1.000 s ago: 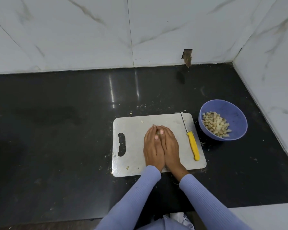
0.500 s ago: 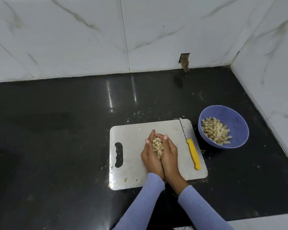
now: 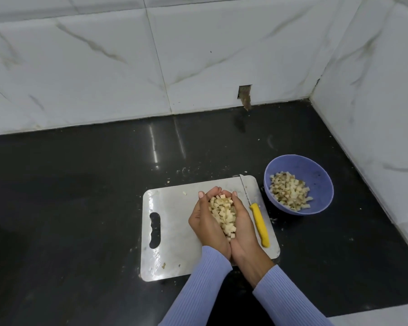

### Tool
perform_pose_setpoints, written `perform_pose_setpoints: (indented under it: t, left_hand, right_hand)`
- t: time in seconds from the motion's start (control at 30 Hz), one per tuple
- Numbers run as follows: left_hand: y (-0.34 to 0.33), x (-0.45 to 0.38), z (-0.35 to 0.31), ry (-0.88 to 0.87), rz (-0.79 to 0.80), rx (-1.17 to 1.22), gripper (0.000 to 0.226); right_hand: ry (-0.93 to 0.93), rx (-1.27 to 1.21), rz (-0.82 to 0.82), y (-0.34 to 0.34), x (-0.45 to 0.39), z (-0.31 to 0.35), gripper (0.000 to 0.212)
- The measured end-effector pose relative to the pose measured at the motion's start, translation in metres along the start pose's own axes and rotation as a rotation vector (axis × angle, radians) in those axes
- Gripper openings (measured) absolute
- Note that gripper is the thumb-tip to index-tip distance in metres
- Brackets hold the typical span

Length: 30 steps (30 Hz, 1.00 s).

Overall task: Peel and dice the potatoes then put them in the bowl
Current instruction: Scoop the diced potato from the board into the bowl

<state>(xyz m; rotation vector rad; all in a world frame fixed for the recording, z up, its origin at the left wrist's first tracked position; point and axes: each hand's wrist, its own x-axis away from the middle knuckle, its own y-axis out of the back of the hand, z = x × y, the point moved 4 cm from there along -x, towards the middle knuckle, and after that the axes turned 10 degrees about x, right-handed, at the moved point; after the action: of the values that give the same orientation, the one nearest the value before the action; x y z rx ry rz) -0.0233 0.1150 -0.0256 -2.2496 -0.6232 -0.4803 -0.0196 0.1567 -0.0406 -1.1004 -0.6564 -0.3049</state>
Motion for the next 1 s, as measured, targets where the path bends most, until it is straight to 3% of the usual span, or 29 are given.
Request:
perform_pose_setpoints:
  t: [0.17,0.37,0.63,0.8,1.0]
  left_hand:
    - [-0.051,0.019,0.010,0.020,0.100,0.039,0.039]
    - [-0.126,0.023,0.053,0.167,0.206,0.096,0.048]
    - [-0.150,0.010,0.099,0.273,0.296,-0.014,0.080]
    - [-0.144,0.006,0.098,0.293,0.417,-0.058,0.089]
    - [-0.139,0.002,0.087,0.306,0.568,-0.122,0.092]
  right_hand:
    - [0.094,-0.013,0.036,-0.010,0.016,0.053,0.028]
    - [0.305,0.002,-0.048,-0.002,0.020,0.142,0.031]
    - [0.620,0.528,-0.362,0.025,0.011,0.200,0.042]
    - [0.636,0.743,-0.302,0.036,0.002,0.210,0.047]
    - [0.672,1.067,-0.117,0.040,-0.001,0.217,0.028]
